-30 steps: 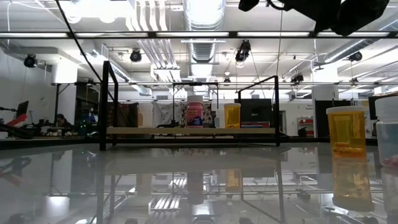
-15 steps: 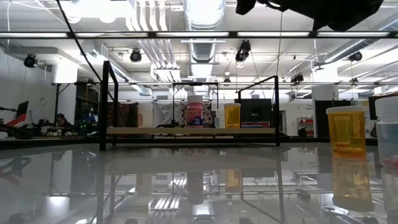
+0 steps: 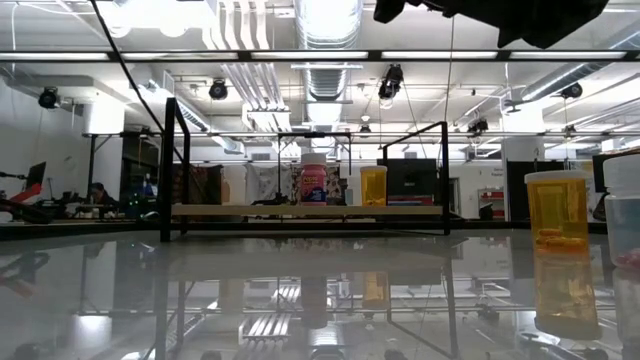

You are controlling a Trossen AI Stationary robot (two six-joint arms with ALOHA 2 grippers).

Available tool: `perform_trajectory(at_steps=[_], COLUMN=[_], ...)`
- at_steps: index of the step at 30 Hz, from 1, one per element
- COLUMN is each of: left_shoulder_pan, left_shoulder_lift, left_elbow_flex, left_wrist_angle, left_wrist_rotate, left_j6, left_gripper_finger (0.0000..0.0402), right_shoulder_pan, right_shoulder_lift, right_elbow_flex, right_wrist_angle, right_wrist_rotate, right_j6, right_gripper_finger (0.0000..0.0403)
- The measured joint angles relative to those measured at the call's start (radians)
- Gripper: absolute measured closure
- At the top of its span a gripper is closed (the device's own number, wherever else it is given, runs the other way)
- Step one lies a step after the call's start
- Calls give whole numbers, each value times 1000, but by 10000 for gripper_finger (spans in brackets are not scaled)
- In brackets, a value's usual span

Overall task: Pick and place medicine bottles onto shelf by color
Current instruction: Put the small pink pill bottle on the shelf

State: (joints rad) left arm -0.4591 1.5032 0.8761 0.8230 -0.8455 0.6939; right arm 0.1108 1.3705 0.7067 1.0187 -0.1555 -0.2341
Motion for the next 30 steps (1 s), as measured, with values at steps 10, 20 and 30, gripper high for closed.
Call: perform_trajectory(at_steps=[10, 20, 30], left_shoulder_pan=[-1, -43, -53], left_shoulder_lift=[-10, -191, -383], left_elbow_flex=[-1, -49, -217], left_wrist_angle=[-31, -257, -253], left_wrist_rotate=[0, -27, -24], left_j6=[-6, -7, -42], left_gripper_finger=[197, 155, 155], right_shoulder_pan=[0, -14, -182], right_shoulder_lift=[-14, -58, 144], right_elbow_flex=[1, 401, 903], right_wrist_angle=[-51, -1002, -1666], right_wrist_rotate=[1, 177, 180], right_j6=[29, -72, -80], right_gripper_finger=[279, 276, 275])
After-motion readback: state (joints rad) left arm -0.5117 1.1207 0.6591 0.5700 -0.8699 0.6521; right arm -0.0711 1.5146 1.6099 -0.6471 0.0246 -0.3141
